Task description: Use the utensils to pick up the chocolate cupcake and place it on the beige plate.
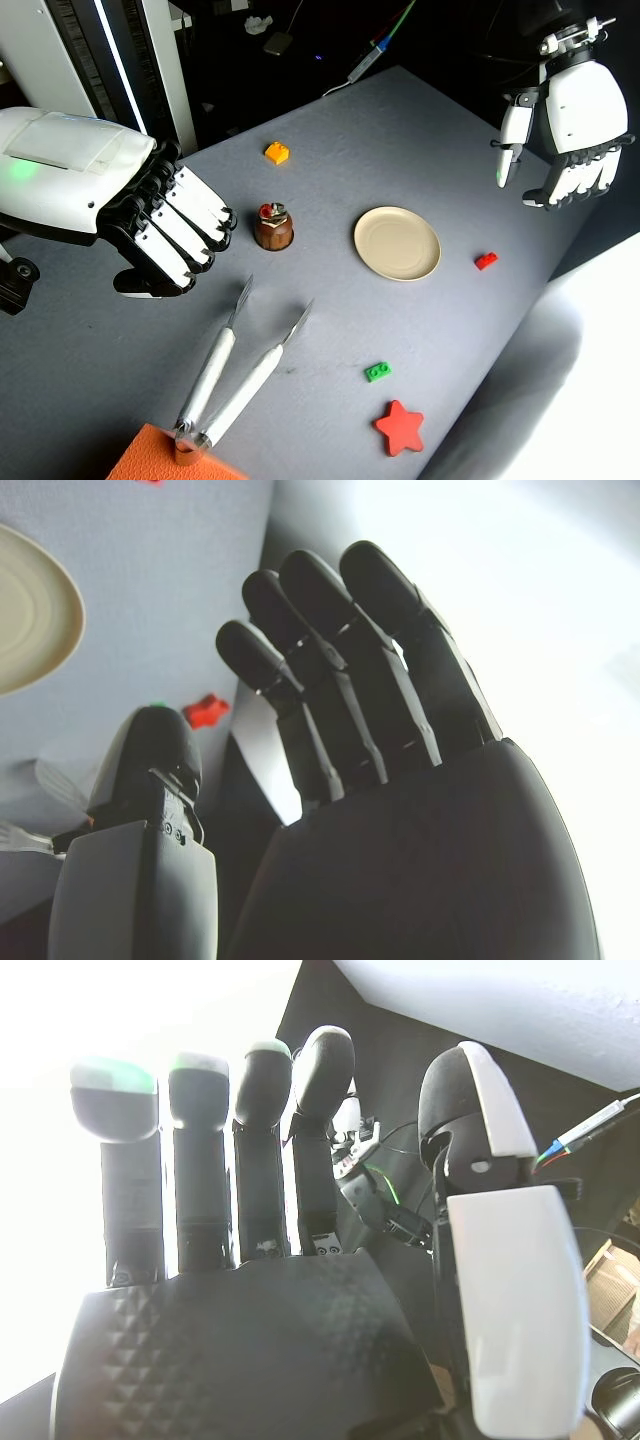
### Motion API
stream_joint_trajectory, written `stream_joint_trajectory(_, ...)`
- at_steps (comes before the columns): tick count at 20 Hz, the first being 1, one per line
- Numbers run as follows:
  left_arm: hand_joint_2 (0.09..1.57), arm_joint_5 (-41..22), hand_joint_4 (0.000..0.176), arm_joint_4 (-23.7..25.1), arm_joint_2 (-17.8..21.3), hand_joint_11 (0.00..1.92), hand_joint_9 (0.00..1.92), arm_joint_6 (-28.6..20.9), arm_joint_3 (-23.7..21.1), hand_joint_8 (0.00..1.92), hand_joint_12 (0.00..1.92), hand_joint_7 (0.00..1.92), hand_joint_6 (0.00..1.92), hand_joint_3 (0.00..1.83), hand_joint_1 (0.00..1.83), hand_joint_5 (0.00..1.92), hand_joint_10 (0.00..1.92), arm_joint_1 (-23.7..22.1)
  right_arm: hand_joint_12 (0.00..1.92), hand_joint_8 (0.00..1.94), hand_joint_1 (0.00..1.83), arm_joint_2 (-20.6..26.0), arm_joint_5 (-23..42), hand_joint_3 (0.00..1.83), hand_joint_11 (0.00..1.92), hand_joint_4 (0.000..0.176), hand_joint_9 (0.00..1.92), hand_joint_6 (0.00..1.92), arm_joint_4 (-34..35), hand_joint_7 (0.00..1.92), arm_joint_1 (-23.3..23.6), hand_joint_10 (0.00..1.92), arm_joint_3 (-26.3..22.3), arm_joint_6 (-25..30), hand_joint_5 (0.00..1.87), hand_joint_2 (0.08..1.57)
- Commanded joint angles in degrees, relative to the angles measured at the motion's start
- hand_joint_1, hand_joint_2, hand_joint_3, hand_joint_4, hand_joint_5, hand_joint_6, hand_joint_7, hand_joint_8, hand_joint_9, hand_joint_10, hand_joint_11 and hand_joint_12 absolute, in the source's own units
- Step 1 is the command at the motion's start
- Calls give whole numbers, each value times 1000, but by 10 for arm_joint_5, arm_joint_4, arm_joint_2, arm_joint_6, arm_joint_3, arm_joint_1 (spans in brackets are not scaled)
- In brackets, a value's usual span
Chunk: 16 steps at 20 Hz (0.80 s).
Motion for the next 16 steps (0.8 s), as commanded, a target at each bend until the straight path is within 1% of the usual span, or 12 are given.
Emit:
stream_joint_trajectory(1, 1062, -55, 0, 3, 3, 0, 75, 2, 2, 16, 356, 94, 17, 33, 403, 111, 23, -8, 374, 15, 419, 0, 57, 37, 0, 0, 99, 16, 5, 99, 13, 24, 4, -3, 77, 947)
stream_joint_trajectory(3, 1066, -55, 0, 3, 4, 0, 78, 2, 2, 3, 364, 103, 1, 0, 417, 118, 3, -7, 385, 4, 403, -4, 45, 6, 0, 0, 113, 5, 8, 108, 18, 8, 10, -4, 90, 955)
stream_joint_trajectory(4, 1069, -55, 0, 3, 3, 0, 71, 2, 4, 3, 315, 91, 1, 1, 412, 88, 1, -8, 288, 3, 383, -8, 37, 6, 0, 0, 81, 4, 14, 75, 22, 4, 14, -7, 55, 965)
stream_joint_trajectory(5, 1076, -55, 0, 3, 2, 0, 63, 2, 6, 0, 290, 73, 0, 2, 392, 66, 0, -8, 268, 0, 381, -12, 27, 5, 0, 0, 65, 4, 14, 62, 27, 0, 21, -9, 50, 965)
stream_joint_trajectory(6, 1071, -55, 0, 3, 2, 0, 75, 2, 6, 2, 314, 77, 2, 0, 371, 69, 3, -8, 260, 1, 401, -16, 17, 2, 0, 0, 64, 5, 14, 61, 33, 1, 27, -10, 53, 960)
stream_joint_trajectory(7, 1075, -55, 0, 3, 2, 0, 69, 2, 6, 1, 274, 78, 2, 1, 351, 73, 1, -9, 192, 1, 394, -19, 6, 3, 0, 0, 42, 4, 14, 52, 38, 4, 31, -10, 57, 966)
stream_joint_trajectory(8, 1082, -55, 0, 3, 2, 0, 62, 2, 6, 0, 240, 77, 1, 2, 361, 74, 0, -10, 140, 1, 384, -25, -14, 1, 0, 0, 35, 2, 14, 53, 46, 2, 39, -12, 58, 964)
stream_joint_trajectory(10, 1070, -55, 0, 3, 1, 0, 71, 2, 6, 3, 267, 93, 5, 0, 412, 96, 3, -13, 77, 0, 378, -39, -53, 2, 0, 0, 14, 1, 14, 31, 62, 1, 53, -23, 37, 969)
stream_joint_trajectory(12, 1064, -54, 0, 3, 1, 0, 66, 6, 4, 6, 275, 103, 3, 0, 413, 95, 2, -13, 101, 1, 418, -49, -74, 0, 0, 0, 45, 1, 14, 76, 73, 0, 65, -36, 70, 938)
stream_joint_trajectory(13, 1059, -54, 0, 3, 1, 0, 67, 8, 2, 4, 317, 106, 2, 0, 399, 97, 1, -14, 48, 0, 441, -53, -84, 0, 0, 0, 24, 1, 14, 71, 78, 1, 70, -42, 71, 932)
stream_joint_trajectory(14, 1059, -54, 0, 3, 2, 0, 54, 9, 0, 1, 290, 98, 0, 0, 419, 93, 1, -14, 16, 0, 447, -59, -104, 0, 0, 0, 7, 0, 14, 56, 88, 0, 77, -42, 59, 934)
stream_joint_trajectory(16, 1047, -54, 0, 3, 2, 0, 66, 11, -1, 1, 318, 103, 0, 0, 437, 91, 4, -13, 0, 1, 537, -70, -145, 0, 0, 0, 0, 0, 14, 33, 108, 0, 89, -42, 44, 932)
